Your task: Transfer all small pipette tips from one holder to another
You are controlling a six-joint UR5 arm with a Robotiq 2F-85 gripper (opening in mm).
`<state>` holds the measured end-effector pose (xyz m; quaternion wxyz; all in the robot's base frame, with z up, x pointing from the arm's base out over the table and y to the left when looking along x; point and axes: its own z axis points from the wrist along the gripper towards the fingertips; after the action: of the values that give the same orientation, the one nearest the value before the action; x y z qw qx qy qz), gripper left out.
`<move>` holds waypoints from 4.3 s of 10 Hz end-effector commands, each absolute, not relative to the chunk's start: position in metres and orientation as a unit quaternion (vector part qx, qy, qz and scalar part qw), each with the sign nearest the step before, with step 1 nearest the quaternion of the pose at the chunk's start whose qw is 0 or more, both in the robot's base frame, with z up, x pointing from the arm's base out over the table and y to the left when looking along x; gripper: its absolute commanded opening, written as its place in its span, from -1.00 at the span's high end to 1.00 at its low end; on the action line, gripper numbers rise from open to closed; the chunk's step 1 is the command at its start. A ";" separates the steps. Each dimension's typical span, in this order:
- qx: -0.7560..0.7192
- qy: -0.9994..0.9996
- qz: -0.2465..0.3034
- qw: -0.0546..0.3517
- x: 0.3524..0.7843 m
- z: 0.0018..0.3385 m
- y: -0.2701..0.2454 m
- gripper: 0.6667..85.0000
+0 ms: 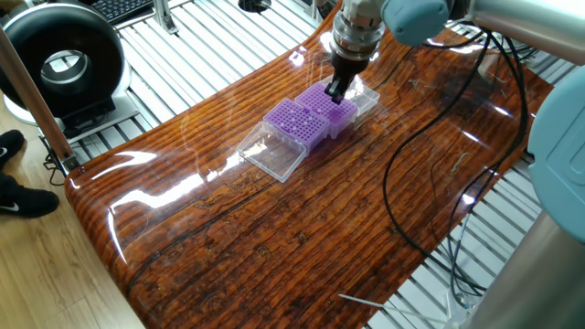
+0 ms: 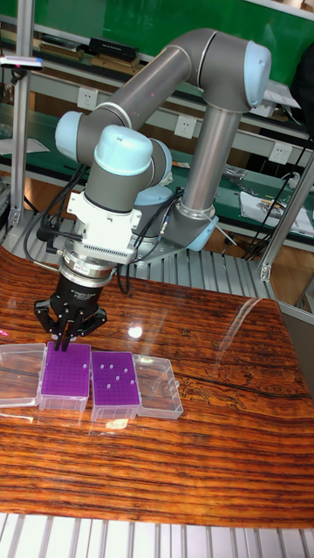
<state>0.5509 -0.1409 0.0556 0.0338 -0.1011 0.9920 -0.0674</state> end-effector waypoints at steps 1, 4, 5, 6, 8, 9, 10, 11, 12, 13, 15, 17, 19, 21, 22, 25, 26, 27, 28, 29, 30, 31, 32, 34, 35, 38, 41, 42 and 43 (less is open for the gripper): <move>-0.088 0.994 -0.064 0.027 0.548 0.054 -0.140 0.60; -0.087 0.994 -0.063 0.024 0.546 0.054 -0.140 0.61; -0.087 0.994 -0.064 0.024 0.546 0.054 -0.141 0.62; -0.087 0.994 -0.064 0.022 0.545 0.055 -0.141 0.62; -0.088 0.994 -0.064 0.020 0.545 0.055 -0.141 0.63; -0.088 0.994 -0.063 0.020 0.544 0.055 -0.141 0.63; -0.088 0.994 -0.063 0.020 0.544 0.055 -0.141 0.63; -0.088 0.994 -0.062 0.019 0.544 0.055 -0.141 0.63; -0.088 0.994 -0.062 0.018 0.543 0.055 -0.141 0.63; -0.088 0.994 -0.062 0.017 0.543 0.055 -0.140 0.63; -0.087 0.994 -0.059 0.016 0.542 0.055 -0.138 0.63; -0.086 0.995 -0.055 0.014 0.542 0.054 -0.136 0.63; -0.086 0.995 -0.055 0.014 0.542 0.054 -0.135 0.63; -0.086 0.995 -0.055 0.013 0.542 0.053 -0.134 0.63; -0.085 0.995 -0.055 0.013 0.542 0.053 -0.134 0.63; -0.085 0.995 -0.055 0.012 0.541 0.053 -0.134 0.63; -0.084 0.995 -0.055 0.012 0.541 0.053 -0.134 0.63; -0.084 0.995 -0.055 0.012 0.541 0.053 -0.134 0.63; -0.084 0.995 -0.055 0.011 0.541 0.053 -0.134 0.63; -0.083 0.995 -0.054 0.011 0.541 0.053 -0.133 0.63; -0.082 0.995 -0.054 0.011 0.541 0.053 -0.133 0.63; -0.080 0.995 -0.053 0.011 0.541 0.053 -0.132 0.63; -0.080 0.995 -0.052 0.011 0.541 0.053 -0.132 0.63; -0.081 0.995 -0.051 0.010 0.540 0.053 -0.131 0.63; -0.081 0.995 -0.051 0.010 0.540 0.053 -0.131 0.63; -0.079 0.996 -0.050 0.010 0.540 0.053 -0.131 0.63; -0.077 0.996 -0.050 0.009 0.540 0.053 -0.130 0.63; -0.077 0.996 -0.050 0.009 0.540 0.053 -0.130 0.63; -0.077 0.996 -0.049 0.008 0.540 0.053 -0.129 0.63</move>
<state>0.5390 -0.1313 0.0519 0.0069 -0.0812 0.9952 -0.0548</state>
